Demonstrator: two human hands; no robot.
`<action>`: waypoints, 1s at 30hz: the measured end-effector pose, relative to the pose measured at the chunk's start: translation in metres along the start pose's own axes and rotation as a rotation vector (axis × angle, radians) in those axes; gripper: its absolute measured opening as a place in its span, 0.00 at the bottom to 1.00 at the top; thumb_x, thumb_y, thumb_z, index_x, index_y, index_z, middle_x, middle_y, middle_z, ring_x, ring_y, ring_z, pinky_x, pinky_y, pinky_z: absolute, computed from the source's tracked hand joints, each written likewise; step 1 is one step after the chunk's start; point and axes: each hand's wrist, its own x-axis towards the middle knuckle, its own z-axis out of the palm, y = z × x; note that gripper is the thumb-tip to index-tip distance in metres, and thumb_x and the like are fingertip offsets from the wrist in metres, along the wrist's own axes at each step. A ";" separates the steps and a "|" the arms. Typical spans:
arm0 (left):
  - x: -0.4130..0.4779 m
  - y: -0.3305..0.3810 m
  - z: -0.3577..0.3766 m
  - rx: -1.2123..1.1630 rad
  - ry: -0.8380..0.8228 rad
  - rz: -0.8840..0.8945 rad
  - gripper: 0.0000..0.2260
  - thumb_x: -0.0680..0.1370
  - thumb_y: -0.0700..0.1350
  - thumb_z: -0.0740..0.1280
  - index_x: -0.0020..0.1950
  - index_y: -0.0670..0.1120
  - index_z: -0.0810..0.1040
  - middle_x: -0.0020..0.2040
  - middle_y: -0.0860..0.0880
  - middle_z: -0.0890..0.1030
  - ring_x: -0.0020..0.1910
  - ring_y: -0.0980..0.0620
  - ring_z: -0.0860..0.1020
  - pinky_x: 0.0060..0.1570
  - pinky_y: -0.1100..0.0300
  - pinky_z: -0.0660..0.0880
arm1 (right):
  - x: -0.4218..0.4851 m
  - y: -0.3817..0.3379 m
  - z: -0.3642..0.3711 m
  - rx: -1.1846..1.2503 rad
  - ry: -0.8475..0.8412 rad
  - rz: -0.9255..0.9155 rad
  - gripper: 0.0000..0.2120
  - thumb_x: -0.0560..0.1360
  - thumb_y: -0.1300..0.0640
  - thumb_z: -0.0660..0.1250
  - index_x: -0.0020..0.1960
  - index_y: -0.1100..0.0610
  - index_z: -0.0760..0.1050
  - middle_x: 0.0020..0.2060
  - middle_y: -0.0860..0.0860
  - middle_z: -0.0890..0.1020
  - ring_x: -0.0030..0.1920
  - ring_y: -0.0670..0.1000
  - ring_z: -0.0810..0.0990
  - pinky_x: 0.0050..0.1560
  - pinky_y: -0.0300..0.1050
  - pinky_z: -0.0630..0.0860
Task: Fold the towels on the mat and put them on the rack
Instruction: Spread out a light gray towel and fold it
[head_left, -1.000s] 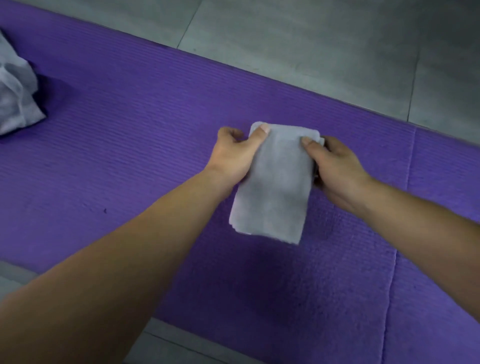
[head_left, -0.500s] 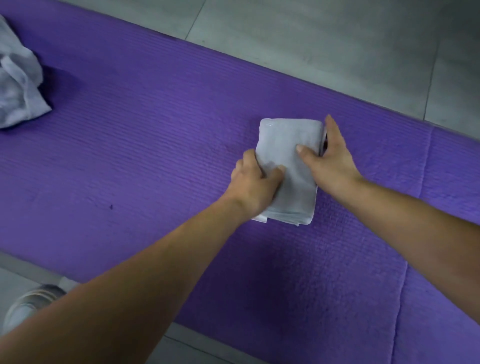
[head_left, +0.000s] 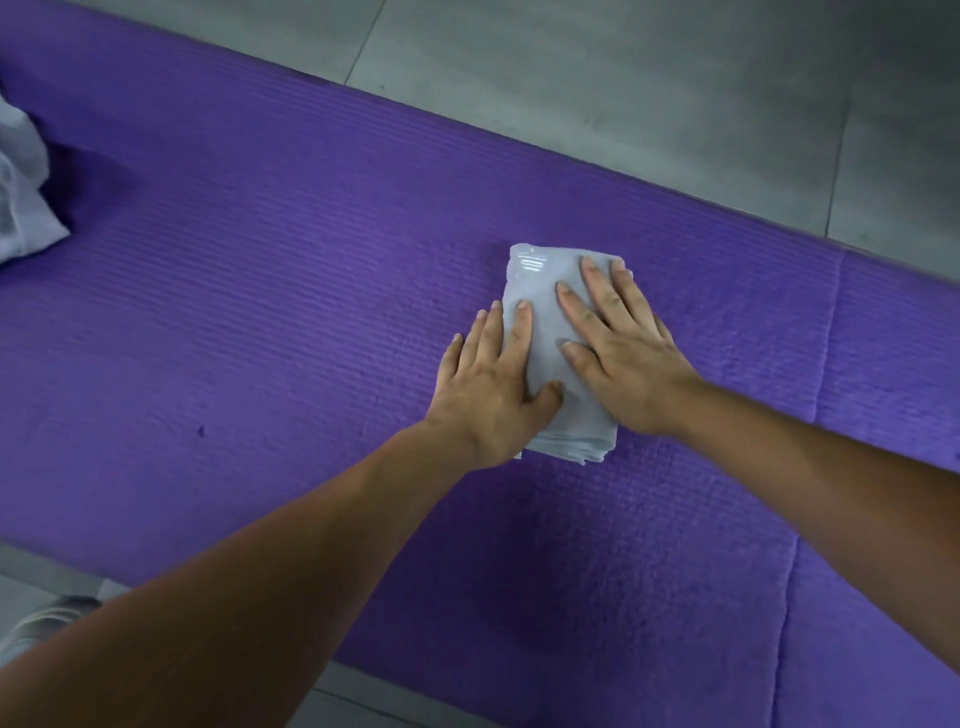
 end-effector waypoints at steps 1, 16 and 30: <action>0.004 0.001 -0.007 -0.087 0.041 -0.024 0.38 0.78 0.60 0.64 0.81 0.51 0.49 0.80 0.46 0.60 0.80 0.44 0.55 0.78 0.46 0.53 | 0.000 0.002 0.000 0.101 0.011 -0.005 0.29 0.84 0.41 0.51 0.81 0.40 0.46 0.79 0.37 0.35 0.78 0.45 0.30 0.77 0.49 0.38; 0.076 0.019 -0.067 -0.831 0.034 -0.472 0.41 0.58 0.61 0.81 0.66 0.46 0.72 0.57 0.49 0.82 0.51 0.50 0.84 0.51 0.53 0.82 | 0.011 0.003 -0.033 1.259 0.335 0.520 0.11 0.76 0.52 0.75 0.54 0.56 0.80 0.48 0.52 0.86 0.47 0.51 0.86 0.46 0.49 0.84; -0.101 0.081 -0.241 -0.764 -0.077 -0.021 0.18 0.75 0.33 0.73 0.62 0.46 0.78 0.50 0.57 0.81 0.46 0.67 0.79 0.45 0.71 0.75 | -0.123 -0.151 -0.176 1.322 0.227 0.487 0.44 0.61 0.36 0.80 0.70 0.51 0.70 0.52 0.49 0.85 0.55 0.49 0.83 0.58 0.52 0.79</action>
